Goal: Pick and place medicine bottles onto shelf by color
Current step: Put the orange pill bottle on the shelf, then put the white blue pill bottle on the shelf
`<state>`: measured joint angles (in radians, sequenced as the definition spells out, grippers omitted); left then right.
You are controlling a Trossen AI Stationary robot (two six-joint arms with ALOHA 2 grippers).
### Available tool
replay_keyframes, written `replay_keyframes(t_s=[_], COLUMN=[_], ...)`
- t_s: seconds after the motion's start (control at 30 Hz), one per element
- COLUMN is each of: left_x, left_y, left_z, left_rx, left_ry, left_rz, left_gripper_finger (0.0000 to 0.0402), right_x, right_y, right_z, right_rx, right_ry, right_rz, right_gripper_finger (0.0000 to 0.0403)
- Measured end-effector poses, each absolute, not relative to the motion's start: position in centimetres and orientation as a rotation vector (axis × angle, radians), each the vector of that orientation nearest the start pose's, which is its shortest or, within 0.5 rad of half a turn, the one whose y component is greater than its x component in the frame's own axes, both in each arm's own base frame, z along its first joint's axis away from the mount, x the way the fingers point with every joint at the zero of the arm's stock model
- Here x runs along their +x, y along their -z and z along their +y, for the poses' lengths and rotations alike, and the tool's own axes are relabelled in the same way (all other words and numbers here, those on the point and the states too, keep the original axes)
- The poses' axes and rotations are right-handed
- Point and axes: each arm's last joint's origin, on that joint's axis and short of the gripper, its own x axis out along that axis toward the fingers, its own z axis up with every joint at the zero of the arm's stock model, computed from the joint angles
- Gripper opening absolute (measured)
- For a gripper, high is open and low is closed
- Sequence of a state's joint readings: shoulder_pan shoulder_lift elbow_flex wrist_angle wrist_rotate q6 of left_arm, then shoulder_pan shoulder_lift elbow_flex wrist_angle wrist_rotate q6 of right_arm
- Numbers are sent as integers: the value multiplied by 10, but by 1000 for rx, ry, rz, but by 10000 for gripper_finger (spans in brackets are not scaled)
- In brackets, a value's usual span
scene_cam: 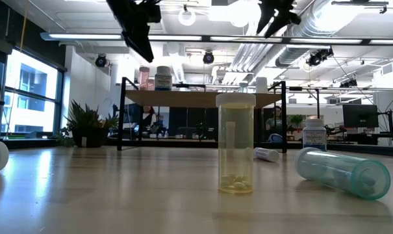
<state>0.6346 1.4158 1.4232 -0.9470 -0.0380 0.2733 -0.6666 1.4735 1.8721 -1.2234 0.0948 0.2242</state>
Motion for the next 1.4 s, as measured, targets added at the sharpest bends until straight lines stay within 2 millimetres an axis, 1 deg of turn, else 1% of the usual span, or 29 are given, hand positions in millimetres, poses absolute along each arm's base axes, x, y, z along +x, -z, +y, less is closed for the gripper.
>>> replay_keyframes(t_s=[0.1, 0.2, 0.37, 0.57, 0.63, 0.73, 0.8, 0.87, 1.0, 1.13, 1.27, 1.4], left_x=[226, 227, 231, 235, 234, 235, 234, 234, 234, 234, 234, 234], left_y=[-358, -363, -363, -364, -365, -365, -365, -365, -365, -365, -365, -365], left_z=[168, 167, 161, 153, 152, 151, 151, 151, 151, 151, 151, 151], left_rx=[-26, -19, -7, 11, 23, 27, 28, 28, 28, 50, 53, 53], left_ry=[-498, -497, -471, -441, -435, -430, -431, -431, -430, -422, -421, -421], left_rz=[956, 941, 938, 935, 931, 933, 937, 937, 939, 944, 943, 943], left_gripper_finger=[216, 216, 216, 216, 216, 216, 216, 216, 216, 216, 216, 216], right_x=[196, 190, 185, 185, 185, 179, 173, 163, 144, 130, 120, 112], right_y=[-445, -442, -436, -433, -435, -442, -446, -445, -429, -408, -389, -372], right_z=[-159, -154, -146, -128, -122, -111, -103, -96, -84, -75, -69, -65], right_rx=[452, 472, 475, 430, 412, 377, 362, 362, 419, 482, 559, 605], right_ry=[829, 860, 890, 937, 943, 969, 997, 1020, 1058, 1047, 1038, 1047], right_rz=[782, 849, 946, 1047, 1030, 989, 952, 932, 916, 864, 832, 839], right_gripper_finger=[181, 181, 181, 181, 181, 181, 181, 181, 181, 181, 181, 183])
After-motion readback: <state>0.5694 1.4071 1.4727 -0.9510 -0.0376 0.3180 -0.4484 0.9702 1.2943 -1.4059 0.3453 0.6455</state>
